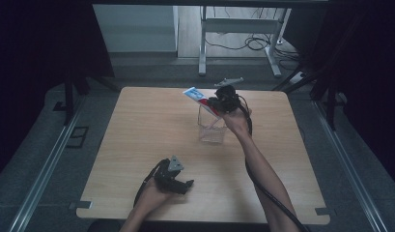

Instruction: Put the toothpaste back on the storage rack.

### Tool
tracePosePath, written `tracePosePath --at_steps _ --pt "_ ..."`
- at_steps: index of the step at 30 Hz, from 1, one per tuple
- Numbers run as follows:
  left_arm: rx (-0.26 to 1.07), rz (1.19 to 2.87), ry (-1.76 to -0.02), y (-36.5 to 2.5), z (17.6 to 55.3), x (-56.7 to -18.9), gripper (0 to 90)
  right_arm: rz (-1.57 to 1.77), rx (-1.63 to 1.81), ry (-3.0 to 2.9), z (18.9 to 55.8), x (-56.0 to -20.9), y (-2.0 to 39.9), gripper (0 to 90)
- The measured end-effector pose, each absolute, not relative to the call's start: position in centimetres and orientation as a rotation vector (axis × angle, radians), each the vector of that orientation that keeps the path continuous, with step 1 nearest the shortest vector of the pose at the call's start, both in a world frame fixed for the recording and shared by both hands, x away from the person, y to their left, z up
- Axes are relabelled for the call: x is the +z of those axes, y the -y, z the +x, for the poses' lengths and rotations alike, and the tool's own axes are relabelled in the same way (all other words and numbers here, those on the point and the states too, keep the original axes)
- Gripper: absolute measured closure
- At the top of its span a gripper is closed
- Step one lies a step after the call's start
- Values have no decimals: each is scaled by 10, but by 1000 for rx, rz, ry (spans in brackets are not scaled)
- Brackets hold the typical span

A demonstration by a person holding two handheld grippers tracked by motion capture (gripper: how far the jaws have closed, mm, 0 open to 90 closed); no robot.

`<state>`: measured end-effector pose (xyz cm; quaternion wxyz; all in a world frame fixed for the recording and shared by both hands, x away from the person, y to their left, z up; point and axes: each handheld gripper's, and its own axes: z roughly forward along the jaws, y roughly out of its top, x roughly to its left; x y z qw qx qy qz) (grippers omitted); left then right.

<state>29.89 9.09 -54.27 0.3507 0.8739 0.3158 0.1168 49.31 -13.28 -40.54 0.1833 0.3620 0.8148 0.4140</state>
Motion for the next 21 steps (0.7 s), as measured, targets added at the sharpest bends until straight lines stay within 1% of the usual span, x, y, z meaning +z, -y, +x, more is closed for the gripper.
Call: tracePosePath --at_steps 11,18,20,21 --pt "303 2263 -817 -91 299 -543 149 1022 1197 -2314 494 -412 135 798" --pt "303 2263 -819 -91 299 -543 149 1049 1149 -2344 495 -429 137 803" --pt "302 2262 -821 -91 299 -543 148 1064 1155 -2346 496 -434 139 821" --pt "302 2262 -821 -91 299 -543 149 1071 1178 -2351 497 -435 141 887"
